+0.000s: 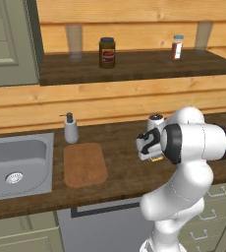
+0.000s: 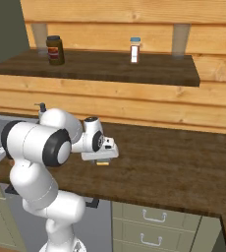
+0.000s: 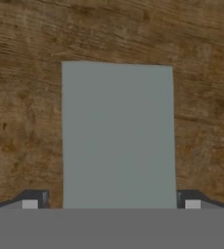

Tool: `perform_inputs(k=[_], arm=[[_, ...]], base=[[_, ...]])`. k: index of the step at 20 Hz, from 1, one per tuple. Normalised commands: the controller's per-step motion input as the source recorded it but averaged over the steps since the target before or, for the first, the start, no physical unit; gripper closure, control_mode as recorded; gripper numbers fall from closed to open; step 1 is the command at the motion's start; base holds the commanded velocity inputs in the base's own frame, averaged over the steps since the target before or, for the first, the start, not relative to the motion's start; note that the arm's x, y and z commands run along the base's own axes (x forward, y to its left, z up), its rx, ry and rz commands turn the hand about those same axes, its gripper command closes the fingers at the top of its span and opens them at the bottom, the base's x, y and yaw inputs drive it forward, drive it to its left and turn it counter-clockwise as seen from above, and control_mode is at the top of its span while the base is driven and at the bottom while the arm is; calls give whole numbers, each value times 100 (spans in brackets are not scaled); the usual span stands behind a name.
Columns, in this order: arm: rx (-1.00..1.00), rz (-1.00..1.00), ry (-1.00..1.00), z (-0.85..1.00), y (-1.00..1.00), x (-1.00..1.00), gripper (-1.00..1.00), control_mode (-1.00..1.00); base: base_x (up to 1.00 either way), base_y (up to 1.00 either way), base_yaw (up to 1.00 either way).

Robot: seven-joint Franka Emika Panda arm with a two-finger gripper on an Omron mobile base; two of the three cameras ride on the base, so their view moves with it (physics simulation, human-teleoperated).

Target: Pick up the sponge from the counter and clean the cutting board by briefly scrubbing or pressing down on the cutting board. Once finished, release the sponge.

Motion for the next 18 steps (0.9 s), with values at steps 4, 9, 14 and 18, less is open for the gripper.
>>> perform_inputs(k=[4,9,14,18], arm=[[-1,0,-17,-35,-9,5,-100,-100],[-2,0,-18,-30,-9,1,-100,-100],[-3,0,-3,-32,-8,11,-100,-100],[0,-1,0,-7,0,0,-100,-100]], base=[[0,0,0],[0,0,0],[0,0,0],[0,0,0]])
